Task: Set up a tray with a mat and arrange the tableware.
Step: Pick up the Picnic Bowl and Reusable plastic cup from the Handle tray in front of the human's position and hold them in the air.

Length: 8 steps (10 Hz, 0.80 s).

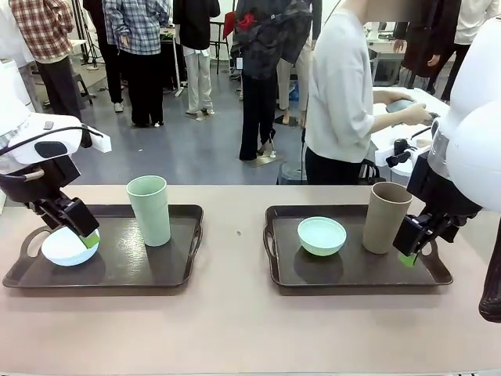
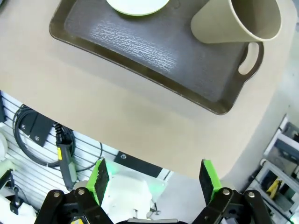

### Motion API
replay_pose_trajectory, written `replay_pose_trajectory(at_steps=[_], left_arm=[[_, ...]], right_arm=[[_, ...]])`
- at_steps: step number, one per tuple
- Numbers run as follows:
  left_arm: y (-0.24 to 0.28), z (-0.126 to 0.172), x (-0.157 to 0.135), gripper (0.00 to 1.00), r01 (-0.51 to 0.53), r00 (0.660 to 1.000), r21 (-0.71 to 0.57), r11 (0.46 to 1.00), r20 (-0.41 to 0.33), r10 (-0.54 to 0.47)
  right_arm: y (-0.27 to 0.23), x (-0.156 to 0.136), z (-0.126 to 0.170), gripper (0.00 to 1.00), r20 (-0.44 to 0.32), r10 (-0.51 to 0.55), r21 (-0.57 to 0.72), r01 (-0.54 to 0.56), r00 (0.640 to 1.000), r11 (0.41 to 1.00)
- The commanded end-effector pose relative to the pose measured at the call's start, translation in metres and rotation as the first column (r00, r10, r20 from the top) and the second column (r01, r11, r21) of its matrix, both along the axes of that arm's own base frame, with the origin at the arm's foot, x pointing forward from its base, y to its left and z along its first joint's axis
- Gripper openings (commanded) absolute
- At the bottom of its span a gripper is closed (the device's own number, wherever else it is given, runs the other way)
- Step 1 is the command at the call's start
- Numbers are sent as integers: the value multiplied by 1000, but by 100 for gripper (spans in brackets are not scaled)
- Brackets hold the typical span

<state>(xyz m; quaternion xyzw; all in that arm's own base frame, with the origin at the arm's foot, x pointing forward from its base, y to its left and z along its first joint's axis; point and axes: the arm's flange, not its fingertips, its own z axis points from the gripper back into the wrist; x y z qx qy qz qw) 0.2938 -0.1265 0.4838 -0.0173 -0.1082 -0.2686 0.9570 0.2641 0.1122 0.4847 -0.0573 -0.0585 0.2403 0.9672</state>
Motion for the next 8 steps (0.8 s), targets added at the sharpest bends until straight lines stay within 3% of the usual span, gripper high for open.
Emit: replay_pose_trajectory(at_steps=[1,3,5,7,8], left_arm=[[1,3,-2,100,-5,1000,2,1000,4,5],[58,12,9,100,-32,999,-166,986,-22,29],[101,4,19,100,-52,995,-374,926,-94,18],[143,0,20,100,-95,990,-550,830,-142,19],[165,-3,17,100,-87,993,-649,755,-113,17]], right_arm=[[0,-1,1,100,2,0,0,0,1000,1000],[-65,16,13,100,-84,-100,193,114,992,975],[-113,20,9,100,-166,-122,355,175,979,918],[-165,21,13,100,-233,-130,529,238,964,815],[-192,21,14,100,-243,-169,625,287,955,726]])
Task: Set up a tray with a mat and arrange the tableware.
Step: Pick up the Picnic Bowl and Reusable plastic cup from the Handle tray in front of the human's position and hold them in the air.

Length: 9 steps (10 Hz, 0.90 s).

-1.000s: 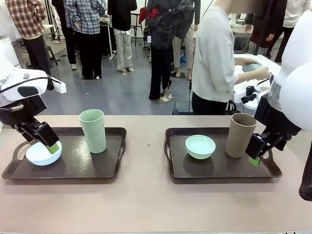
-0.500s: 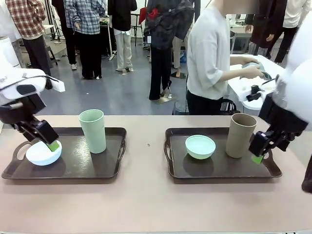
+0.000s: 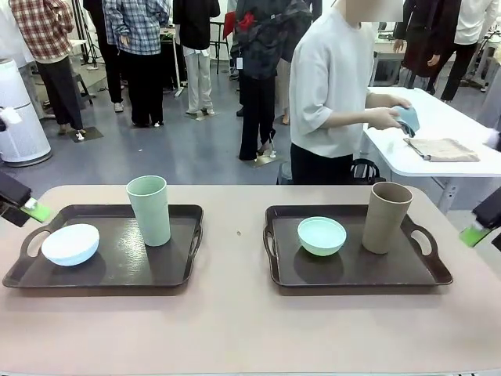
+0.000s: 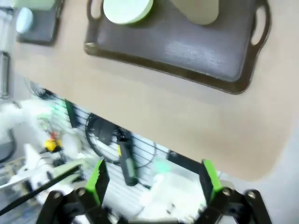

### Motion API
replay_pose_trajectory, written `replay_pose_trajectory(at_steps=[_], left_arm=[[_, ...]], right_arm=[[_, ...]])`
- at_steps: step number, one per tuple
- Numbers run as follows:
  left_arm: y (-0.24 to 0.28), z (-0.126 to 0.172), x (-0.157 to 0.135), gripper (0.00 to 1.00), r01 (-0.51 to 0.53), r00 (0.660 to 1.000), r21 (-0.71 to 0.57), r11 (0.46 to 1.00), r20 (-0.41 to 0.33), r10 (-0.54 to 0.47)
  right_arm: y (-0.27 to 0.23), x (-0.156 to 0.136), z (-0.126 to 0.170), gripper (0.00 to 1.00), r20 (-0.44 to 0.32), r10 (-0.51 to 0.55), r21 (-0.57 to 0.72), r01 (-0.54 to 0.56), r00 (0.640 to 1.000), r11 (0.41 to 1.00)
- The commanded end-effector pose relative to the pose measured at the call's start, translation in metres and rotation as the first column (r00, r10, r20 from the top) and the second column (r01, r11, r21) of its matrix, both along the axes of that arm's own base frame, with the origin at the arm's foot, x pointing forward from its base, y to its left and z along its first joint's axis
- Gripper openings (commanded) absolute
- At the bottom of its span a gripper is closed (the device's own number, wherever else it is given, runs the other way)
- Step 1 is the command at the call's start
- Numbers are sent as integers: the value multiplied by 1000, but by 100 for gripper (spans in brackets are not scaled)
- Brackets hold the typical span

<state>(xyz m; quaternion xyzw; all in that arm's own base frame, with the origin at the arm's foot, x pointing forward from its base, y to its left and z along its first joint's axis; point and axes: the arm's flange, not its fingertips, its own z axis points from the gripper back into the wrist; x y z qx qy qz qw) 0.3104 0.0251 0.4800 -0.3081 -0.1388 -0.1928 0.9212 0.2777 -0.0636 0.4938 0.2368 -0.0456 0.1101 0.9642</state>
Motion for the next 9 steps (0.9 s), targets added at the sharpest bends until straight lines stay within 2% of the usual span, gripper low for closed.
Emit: replay_pose_trajectory(at_steps=[1,5,6,7,9], left_arm=[[38,-2,-2,100,-29,1000,-199,979,-1,30],[116,-6,-29,100,-159,984,-400,903,14,180],[128,-7,-34,100,-182,979,-421,889,10,205],[144,-7,-38,100,-226,971,-441,869,-25,239],[158,-7,-41,100,-257,964,-436,862,-55,259]], right_arm=[[-38,7,4,100,-19,-106,229,108,994,967],[-126,1,-2,100,-67,-281,451,280,957,847],[-139,-2,-5,100,-82,-295,477,298,952,827],[-146,-3,-8,100,-98,-302,492,310,948,814],[-160,-4,-10,100,-102,-332,537,333,938,775]])
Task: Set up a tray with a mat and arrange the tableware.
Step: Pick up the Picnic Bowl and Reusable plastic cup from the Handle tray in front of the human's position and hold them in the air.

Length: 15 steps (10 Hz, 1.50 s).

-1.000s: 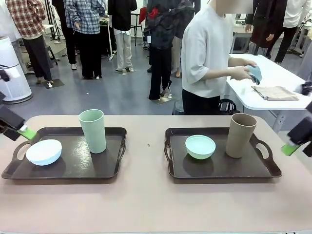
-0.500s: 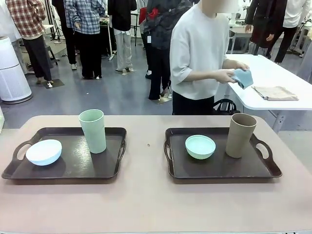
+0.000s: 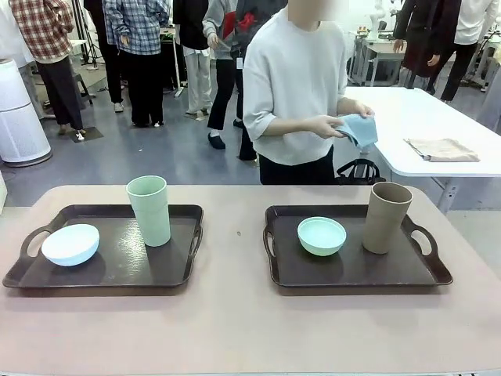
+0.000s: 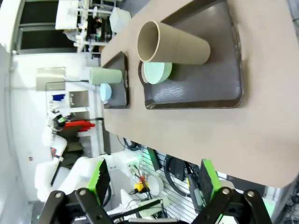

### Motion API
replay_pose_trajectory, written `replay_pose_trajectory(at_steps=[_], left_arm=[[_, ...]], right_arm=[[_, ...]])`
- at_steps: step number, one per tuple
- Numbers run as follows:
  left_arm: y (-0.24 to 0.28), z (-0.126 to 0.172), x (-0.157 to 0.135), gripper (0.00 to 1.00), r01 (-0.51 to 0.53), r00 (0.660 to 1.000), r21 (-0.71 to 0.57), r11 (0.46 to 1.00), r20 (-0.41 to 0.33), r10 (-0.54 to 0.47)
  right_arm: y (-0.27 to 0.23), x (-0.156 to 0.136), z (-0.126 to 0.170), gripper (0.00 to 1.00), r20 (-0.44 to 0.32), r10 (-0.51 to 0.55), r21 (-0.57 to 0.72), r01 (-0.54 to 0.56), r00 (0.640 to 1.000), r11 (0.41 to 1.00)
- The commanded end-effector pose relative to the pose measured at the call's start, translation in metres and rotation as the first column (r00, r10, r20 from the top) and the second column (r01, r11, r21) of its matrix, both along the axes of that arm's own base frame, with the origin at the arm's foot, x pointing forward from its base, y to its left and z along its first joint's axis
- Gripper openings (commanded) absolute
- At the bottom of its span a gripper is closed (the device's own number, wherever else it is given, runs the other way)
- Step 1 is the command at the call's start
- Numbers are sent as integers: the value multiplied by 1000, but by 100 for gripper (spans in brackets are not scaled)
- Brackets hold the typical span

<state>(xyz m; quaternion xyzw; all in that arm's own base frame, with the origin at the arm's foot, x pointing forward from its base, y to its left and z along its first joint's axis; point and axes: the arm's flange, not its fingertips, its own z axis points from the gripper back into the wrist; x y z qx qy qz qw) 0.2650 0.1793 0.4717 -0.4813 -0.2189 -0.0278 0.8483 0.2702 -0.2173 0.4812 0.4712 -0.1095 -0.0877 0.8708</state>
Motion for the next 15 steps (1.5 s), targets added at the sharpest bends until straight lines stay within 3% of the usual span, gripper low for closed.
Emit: replay_pose_trajectory(at_steps=[1,15], left_arm=[[10,2,0,100,-11,1000,-5,1000,-1,11],[9,-1,-1,100,-22,999,-2,1000,-26,22]], right_arm=[[-12,1,2,100,33,1,58,-3,999,998],[-9,-1,0,100,11,-17,38,17,1000,999]])
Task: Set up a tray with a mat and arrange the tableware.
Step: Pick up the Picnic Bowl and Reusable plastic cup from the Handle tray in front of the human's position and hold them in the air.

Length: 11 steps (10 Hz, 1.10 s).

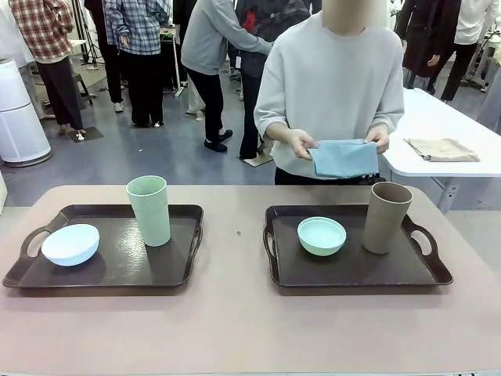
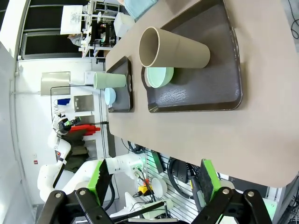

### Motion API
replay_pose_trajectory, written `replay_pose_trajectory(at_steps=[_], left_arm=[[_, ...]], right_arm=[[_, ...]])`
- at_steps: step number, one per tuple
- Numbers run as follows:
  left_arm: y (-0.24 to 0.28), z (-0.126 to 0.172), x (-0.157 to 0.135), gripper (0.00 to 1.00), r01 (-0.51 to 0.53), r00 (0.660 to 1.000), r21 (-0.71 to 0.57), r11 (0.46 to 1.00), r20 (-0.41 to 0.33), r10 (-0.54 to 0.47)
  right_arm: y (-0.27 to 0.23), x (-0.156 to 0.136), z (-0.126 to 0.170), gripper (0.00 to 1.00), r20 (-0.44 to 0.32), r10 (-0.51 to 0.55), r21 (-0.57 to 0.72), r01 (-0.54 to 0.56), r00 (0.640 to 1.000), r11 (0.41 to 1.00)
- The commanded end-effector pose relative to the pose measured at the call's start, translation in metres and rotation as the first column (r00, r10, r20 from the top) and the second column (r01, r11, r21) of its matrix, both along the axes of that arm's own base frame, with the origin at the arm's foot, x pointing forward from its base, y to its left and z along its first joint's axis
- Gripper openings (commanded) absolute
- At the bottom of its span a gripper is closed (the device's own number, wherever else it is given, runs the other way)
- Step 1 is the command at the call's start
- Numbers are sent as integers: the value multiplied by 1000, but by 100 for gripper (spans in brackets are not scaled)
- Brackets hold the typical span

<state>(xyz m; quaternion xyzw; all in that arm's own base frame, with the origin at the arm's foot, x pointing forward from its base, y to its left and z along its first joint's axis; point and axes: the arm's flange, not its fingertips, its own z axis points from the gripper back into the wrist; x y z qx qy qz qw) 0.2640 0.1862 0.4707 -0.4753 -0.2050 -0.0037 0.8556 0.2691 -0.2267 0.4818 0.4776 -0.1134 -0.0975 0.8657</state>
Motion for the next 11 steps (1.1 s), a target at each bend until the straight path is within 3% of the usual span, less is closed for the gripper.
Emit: replay_pose_trajectory(at_steps=[1,11], left_arm=[[2,0,0,100,8,1000,-9,1000,24,-8],[2,0,0,100,8,1000,-9,1000,24,-8]], right_arm=[[0,0,-1,100,12,3,20,-3,1000,1000],[0,0,-1,100,12,3,20,-3,1000,1000]])
